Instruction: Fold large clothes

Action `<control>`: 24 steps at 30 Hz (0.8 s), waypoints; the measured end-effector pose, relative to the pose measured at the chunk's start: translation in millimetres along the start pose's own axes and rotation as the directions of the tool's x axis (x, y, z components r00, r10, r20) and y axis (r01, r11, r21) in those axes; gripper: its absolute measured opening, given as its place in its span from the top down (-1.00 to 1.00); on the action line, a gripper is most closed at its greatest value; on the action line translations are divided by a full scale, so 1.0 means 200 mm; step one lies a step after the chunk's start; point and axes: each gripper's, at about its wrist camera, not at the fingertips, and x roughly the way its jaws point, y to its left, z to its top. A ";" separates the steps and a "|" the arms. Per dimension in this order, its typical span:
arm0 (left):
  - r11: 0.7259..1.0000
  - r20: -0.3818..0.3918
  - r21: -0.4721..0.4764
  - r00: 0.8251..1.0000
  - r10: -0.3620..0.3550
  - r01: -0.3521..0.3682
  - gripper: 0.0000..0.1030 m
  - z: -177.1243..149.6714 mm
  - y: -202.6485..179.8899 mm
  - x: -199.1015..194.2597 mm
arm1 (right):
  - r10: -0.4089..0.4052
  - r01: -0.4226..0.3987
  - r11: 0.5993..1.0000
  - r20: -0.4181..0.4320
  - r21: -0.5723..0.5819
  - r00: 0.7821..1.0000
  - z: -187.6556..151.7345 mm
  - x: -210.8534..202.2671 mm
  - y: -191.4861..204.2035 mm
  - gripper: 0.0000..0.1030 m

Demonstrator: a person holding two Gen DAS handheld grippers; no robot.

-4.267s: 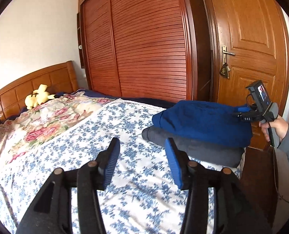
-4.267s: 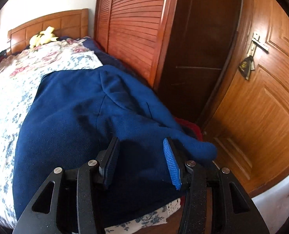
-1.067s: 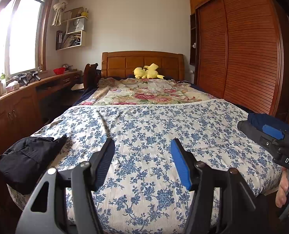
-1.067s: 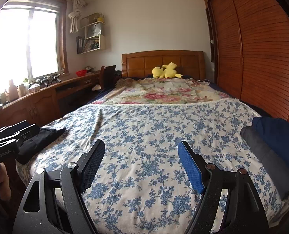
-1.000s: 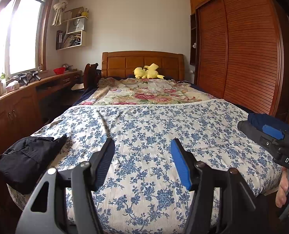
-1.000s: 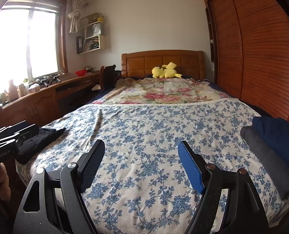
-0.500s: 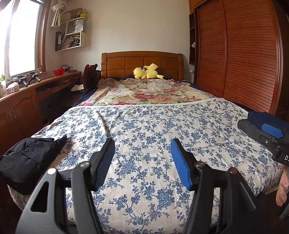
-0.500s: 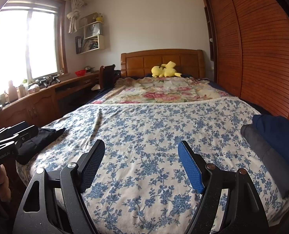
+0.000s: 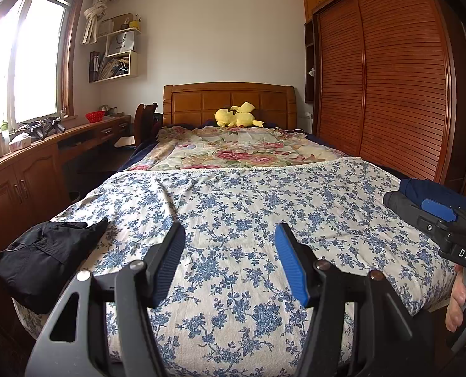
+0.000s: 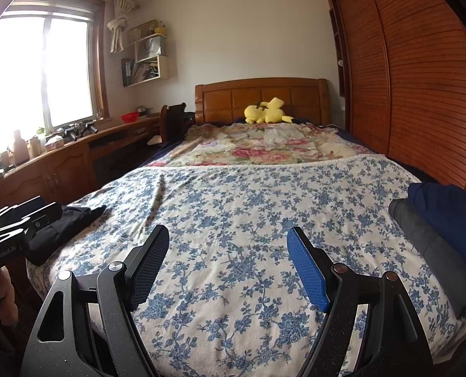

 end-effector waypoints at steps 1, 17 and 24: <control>1.000 -0.001 -0.001 1.000 0.000 0.000 -0.14 0.00 0.00 0.00 | 0.000 0.000 1.000 0.000 0.000 1.000 0.00 0.00 0.00 -0.54; 1.000 -0.004 -0.006 1.000 0.002 -0.002 -0.14 -0.01 0.01 0.01 | -0.001 0.001 1.000 0.000 -0.001 1.000 -0.01 0.01 0.01 -0.54; 1.000 -0.006 -0.004 1.000 0.002 -0.002 -0.14 -0.01 0.01 0.01 | 0.000 0.000 1.000 -0.001 0.000 1.000 0.00 0.00 0.01 -0.54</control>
